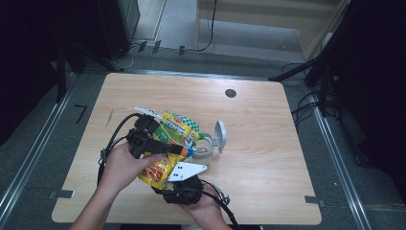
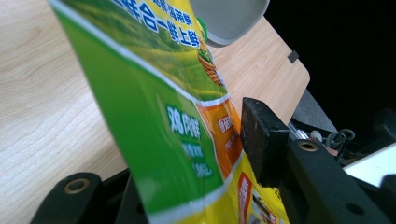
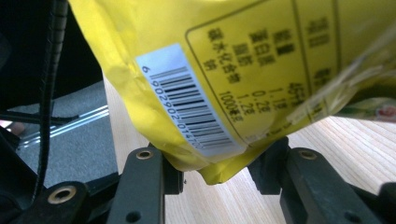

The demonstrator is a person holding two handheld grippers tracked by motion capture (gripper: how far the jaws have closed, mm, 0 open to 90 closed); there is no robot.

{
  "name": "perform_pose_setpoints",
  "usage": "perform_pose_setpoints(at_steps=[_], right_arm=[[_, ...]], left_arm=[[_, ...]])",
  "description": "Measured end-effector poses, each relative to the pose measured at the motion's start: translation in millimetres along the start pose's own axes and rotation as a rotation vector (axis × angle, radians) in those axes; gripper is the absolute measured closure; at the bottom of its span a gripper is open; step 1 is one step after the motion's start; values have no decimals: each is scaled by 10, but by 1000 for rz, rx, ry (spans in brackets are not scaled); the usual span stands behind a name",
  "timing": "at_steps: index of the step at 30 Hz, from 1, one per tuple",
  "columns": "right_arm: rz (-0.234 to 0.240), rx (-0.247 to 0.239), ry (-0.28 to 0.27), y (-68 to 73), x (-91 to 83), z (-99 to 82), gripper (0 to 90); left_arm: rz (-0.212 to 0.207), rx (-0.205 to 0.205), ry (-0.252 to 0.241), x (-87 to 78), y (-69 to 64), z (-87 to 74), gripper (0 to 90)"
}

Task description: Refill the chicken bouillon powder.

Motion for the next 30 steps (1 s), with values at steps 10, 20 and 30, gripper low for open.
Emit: perform_pose_setpoints(at_steps=[10,20,30], right_arm=[[-7,26,-1,-28,1,26,606],[8,-4,39,-29,42,70,538],[-21,-55,82,-42,37,180,530]], left_arm=[[4,-37,42,120,-11,51,635],[30,-44,106,215,-65,145,721],[28,-80,126,183,-57,290,715]])
Point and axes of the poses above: each handheld gripper's, and its own axes: x roughly forward along the jaws, z roughly out of its top, y roughly to its left, the point moved 1 cm from there along x, roughly forward along the jaws, and after that the axes turned 15 degrees about z, right-handed, at the moved point
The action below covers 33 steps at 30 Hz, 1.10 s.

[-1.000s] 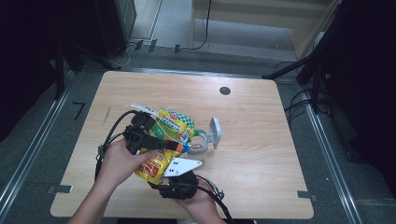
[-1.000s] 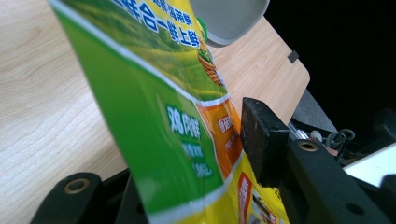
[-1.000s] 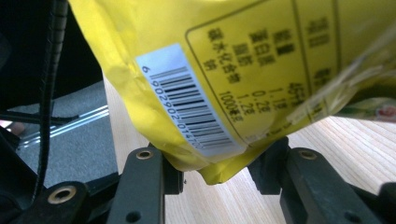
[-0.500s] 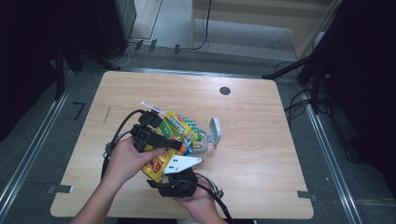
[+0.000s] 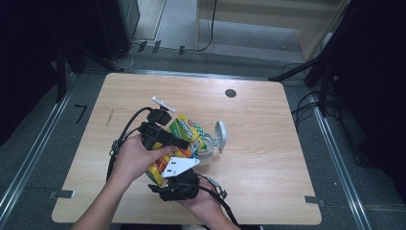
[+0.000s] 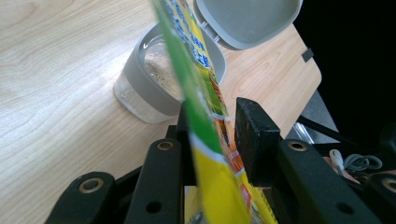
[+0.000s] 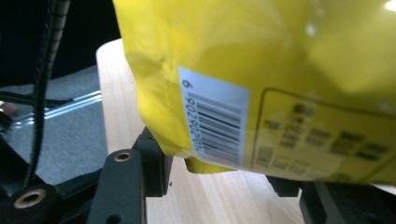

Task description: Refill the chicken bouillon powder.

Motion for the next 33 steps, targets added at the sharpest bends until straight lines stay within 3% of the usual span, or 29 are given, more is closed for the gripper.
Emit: perform_pose_setpoints(at_steps=[9,17,22,28,33], right_arm=[[10,59,-51,-54,-36,11,547],[55,122,-99,-108,-77,14,559],[54,98,-87,-99,-50,34,550],[36,20,-57,-47,-18,63,541],[40,7,-53,-49,-26,81,553]], left_arm=[[-13,35,-23,-23,-28,-23,629],[37,45,-29,-79,-58,-69,598],[41,34,-9,-52,-27,-30,683],[17,16,10,-52,12,43,753],[-2,7,27,-65,54,110,799]])
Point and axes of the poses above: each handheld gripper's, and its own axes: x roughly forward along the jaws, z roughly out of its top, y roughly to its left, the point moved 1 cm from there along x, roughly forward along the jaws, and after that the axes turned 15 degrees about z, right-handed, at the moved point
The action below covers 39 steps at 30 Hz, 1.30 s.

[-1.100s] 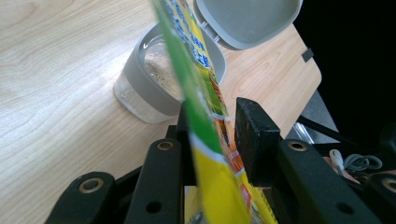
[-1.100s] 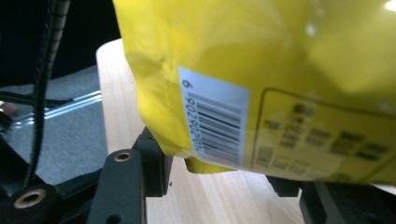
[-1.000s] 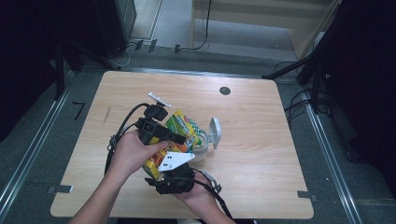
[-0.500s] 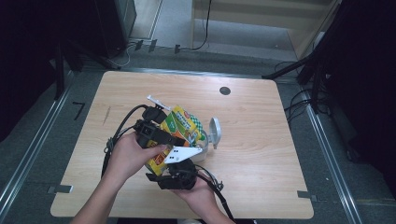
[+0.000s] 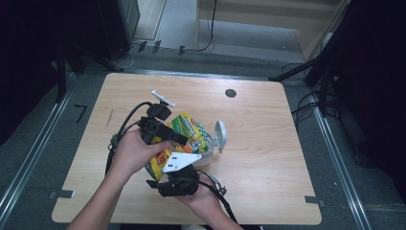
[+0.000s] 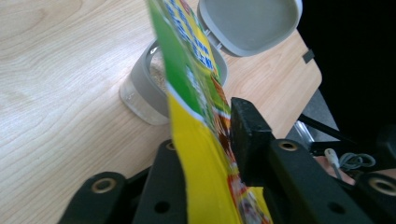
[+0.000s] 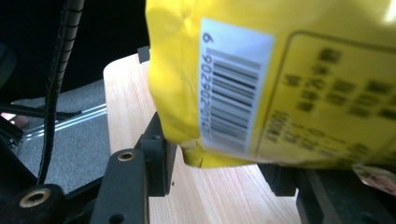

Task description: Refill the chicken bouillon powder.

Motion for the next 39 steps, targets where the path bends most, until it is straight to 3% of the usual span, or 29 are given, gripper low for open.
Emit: perform_pose_setpoints(at_steps=[3,8,15,23,39], right_arm=[[-18,-26,18,14,6,10,570],[-31,-9,6,-13,3,29,570],[-14,11,-1,-52,-10,33,573],[8,47,-31,-89,6,83,570],[9,48,-35,-95,-32,144,577]], left_arm=[[9,6,20,4,0,27,817],[23,7,27,12,-3,81,821],[5,-2,37,40,25,121,833],[45,-6,39,6,13,177,834],[50,-24,53,-10,-46,291,835]])
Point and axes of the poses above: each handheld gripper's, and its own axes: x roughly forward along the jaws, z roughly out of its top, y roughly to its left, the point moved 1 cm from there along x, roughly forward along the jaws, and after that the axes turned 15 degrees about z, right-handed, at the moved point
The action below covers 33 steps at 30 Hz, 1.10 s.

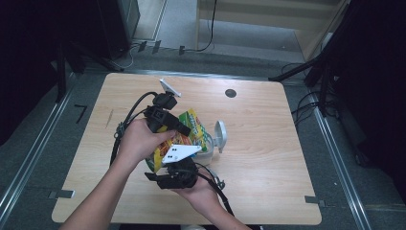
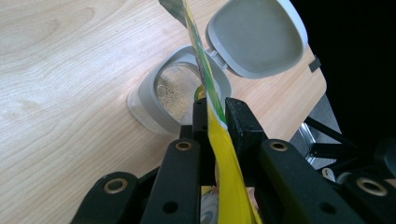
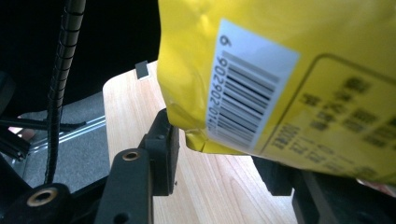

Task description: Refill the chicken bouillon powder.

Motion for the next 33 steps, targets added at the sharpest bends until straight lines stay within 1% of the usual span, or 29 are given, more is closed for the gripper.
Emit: perform_pose_setpoints(at_steps=[1,3,6,10,16,19,23,26,28,29,31,33], right_arm=[[0,2,-3,-5,-9,3,592],[-1,3,-6,-14,-22,7,592],[-4,8,-11,-24,-18,11,592],[0,18,-18,-24,-11,12,595],[-4,20,-15,-27,-19,19,601],[-5,23,-14,-27,-18,20,601],[-1,12,-11,-24,-18,20,623],[-4,14,-14,-24,-21,26,625],[-6,21,-23,-28,-19,31,614],[-3,23,-26,-30,-18,32,593],[2,21,-36,-24,-10,39,552],[12,23,-45,-14,-20,42,565]], left_arm=[[2,1,0,0,-5,7,835],[4,-3,-5,-3,-18,16,834],[7,3,0,3,-19,22,835],[-1,-3,-3,-2,-15,27,838],[-8,-12,0,11,7,48,839],[-5,-7,1,9,6,49,844],[-4,4,3,4,-8,51,860],[11,12,2,-1,-27,68,867],[44,24,7,-6,-44,86,876],[51,30,7,-8,-52,95,881],[55,28,15,-17,-62,113,890],[58,25,16,-33,-60,125,897]])
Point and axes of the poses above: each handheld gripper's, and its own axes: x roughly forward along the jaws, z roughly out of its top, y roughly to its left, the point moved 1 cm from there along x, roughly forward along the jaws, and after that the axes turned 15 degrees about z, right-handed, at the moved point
